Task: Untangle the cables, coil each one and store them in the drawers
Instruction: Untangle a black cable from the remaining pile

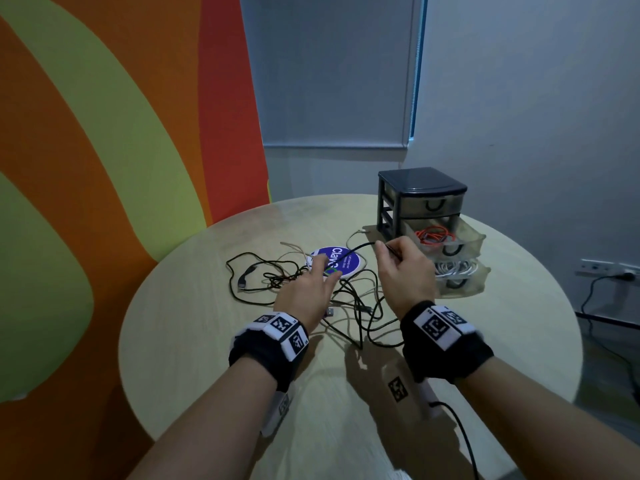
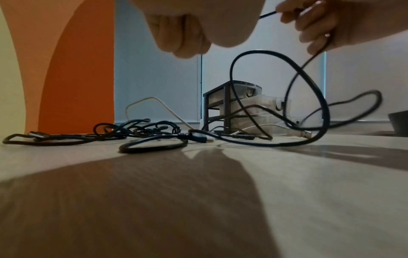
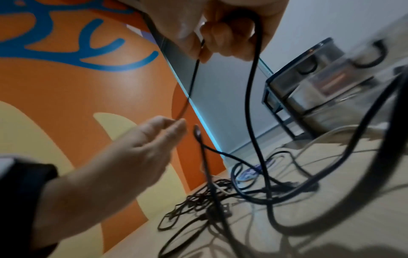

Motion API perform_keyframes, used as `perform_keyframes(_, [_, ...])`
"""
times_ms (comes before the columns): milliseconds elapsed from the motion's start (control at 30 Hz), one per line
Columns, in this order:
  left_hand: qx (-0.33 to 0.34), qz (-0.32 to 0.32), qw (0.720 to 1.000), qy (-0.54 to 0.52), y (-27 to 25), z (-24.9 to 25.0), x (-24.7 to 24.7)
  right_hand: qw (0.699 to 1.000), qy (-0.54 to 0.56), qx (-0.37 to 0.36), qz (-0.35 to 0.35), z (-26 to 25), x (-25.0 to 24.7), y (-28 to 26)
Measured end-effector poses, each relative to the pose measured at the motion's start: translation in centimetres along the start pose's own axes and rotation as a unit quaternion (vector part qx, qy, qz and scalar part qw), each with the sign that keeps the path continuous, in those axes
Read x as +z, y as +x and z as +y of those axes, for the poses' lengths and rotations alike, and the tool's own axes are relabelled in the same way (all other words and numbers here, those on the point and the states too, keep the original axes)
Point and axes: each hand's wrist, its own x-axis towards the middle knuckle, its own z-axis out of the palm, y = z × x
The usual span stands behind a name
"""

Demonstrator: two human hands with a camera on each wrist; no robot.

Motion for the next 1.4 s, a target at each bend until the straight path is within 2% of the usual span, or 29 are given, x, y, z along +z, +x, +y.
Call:
perform_keyframes(100, [0.019,-0.028,0.999,-0.008,-0.3,0.6,0.0,0.998,0.000,-0.070,-0.010,-0.8,0.7,-0.5])
perform_keyframes(233, [0.096,-0.064,0.991,0.068,-0.5,1.6,-0.2,0.975,-0.119,-0.168,-0.079,-0.3,1.2,-1.2])
perform_keyframes(367, [0.191,-0.090,0.971,0.116,-1.1,2.8,-0.1,0.944,-0.213,-0.198,-0.153,1.3,1.4,-1.4])
perform_keyframes(467, [0.289,-0.048,0.956,0.037,-1.4,2.5,-0.3,0.940,-0.223,-0.195,-0.167,2.0,1.1,-1.1])
perform_keyframes(533, [0.313,-0.017,0.950,-0.006,-1.5,1.8,-0.3,0.943,-0.211,-0.199,-0.164,2.3,1.0,-1.0])
perform_keyframes(667, [0.317,0.016,0.943,-0.102,-1.5,0.9,-0.7,0.954,-0.105,-0.215,-0.179,2.8,1.8,-1.3])
perform_keyframes(833, [0.301,0.072,0.942,-0.127,-1.0,1.0,-0.4,0.964,0.005,-0.214,-0.158,1.9,2.0,-1.0])
perform_keyframes(967, [0.236,0.083,0.954,-0.162,-0.7,1.2,-0.4,0.958,0.021,-0.232,-0.167,1.3,2.6,-1.9])
perform_keyframes(1167, [0.195,0.030,0.960,-0.201,-1.2,1.6,-0.6,0.966,0.037,-0.188,-0.175,1.3,3.1,-1.9])
perform_keyframes(1333, [0.203,0.079,0.960,-0.177,-1.0,0.9,-0.3,0.960,0.060,-0.205,-0.183,1.2,3.0,-2.0])
perform_keyframes(1400, [0.181,0.100,0.963,-0.171,-0.8,0.7,-0.1,0.959,0.068,-0.208,-0.179,1.2,3.0,-2.1])
